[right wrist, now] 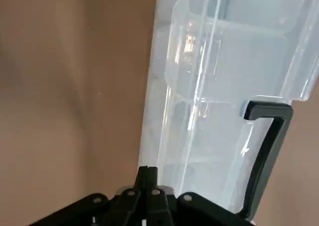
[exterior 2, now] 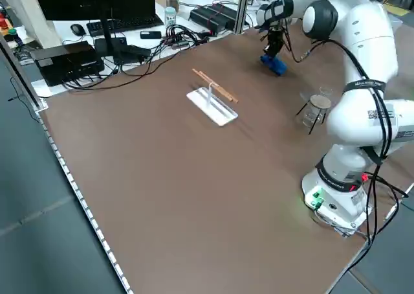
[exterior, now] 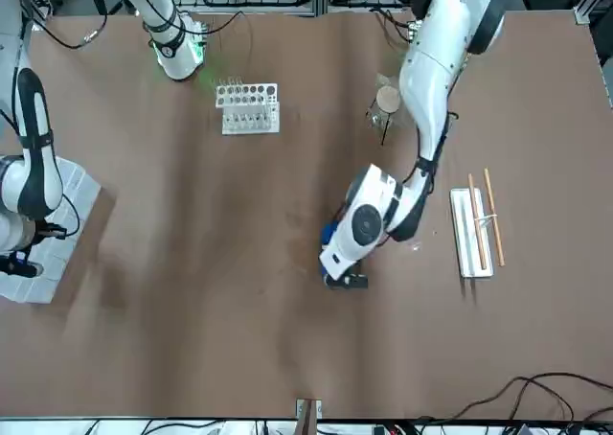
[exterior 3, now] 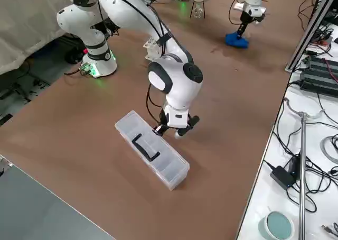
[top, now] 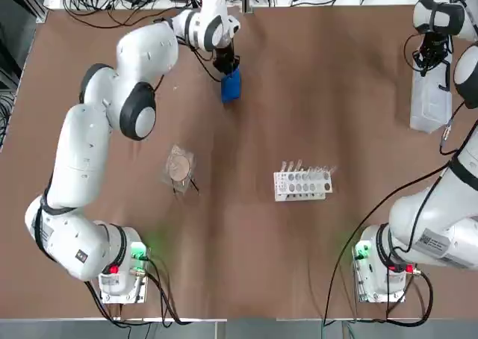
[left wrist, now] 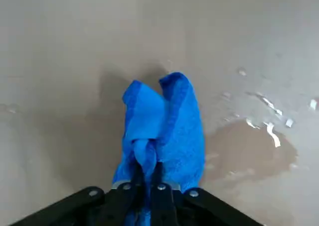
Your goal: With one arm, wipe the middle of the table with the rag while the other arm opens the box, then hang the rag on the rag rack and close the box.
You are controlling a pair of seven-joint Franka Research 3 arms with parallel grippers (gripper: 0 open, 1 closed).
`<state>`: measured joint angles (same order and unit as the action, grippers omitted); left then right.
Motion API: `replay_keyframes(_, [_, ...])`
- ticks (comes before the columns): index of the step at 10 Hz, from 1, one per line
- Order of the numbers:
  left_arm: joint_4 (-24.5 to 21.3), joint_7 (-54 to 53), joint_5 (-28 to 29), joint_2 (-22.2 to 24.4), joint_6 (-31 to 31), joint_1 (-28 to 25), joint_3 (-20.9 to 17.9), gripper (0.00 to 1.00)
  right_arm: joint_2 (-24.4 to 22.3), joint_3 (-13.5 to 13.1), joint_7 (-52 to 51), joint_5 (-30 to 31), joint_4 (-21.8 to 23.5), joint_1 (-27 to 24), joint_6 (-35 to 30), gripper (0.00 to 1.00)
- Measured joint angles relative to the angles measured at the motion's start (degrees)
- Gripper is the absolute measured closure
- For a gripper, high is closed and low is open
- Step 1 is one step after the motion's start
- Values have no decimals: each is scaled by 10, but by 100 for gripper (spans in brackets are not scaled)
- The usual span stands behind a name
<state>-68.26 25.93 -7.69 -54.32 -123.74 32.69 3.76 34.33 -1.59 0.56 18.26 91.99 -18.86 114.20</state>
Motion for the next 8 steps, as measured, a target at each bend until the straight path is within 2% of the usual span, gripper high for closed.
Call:
replay_keyframes(4, [2,-1,0,-24,-109,26,50,91,-23,0,-15,8,-7,-5,-19,99])
replay_keyframes(8, [25,2,0,-41,-154,71,54,91,-49,2,-105,9,-23,-55,-26,99])
